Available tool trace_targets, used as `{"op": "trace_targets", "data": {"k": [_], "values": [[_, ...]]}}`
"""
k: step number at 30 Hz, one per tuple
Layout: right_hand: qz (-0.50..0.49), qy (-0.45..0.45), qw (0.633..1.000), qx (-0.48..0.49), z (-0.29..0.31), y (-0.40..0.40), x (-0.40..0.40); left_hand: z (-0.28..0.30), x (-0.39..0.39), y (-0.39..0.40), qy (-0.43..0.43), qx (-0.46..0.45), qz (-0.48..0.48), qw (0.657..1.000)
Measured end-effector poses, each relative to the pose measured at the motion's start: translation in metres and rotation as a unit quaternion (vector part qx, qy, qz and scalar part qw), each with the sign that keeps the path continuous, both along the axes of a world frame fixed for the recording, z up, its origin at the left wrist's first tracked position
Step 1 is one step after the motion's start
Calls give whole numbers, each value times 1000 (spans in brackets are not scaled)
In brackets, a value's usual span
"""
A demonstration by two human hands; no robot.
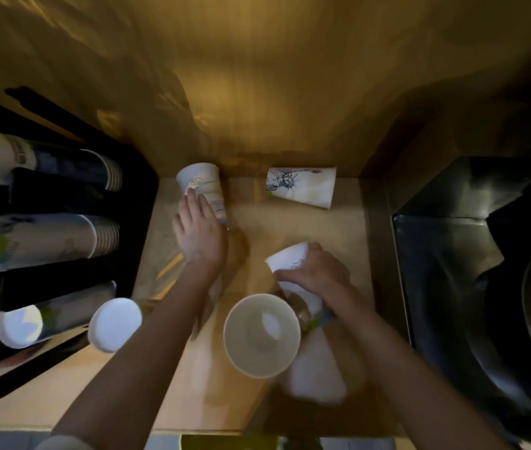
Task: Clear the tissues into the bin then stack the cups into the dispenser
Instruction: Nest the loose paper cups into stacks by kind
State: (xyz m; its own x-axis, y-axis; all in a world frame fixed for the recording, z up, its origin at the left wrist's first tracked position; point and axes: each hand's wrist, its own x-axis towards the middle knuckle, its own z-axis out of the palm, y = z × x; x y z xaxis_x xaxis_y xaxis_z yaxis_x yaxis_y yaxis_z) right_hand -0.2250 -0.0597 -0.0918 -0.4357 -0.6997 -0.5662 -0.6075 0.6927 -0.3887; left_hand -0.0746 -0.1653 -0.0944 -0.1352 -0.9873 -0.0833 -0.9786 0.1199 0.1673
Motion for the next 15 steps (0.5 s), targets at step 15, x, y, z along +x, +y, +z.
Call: {"op": "trace_targets", "data": {"k": [15], "values": [[-60,-167,933,-313,34,-15,-19,-20,-8,-36,270,148,215,927]]}}
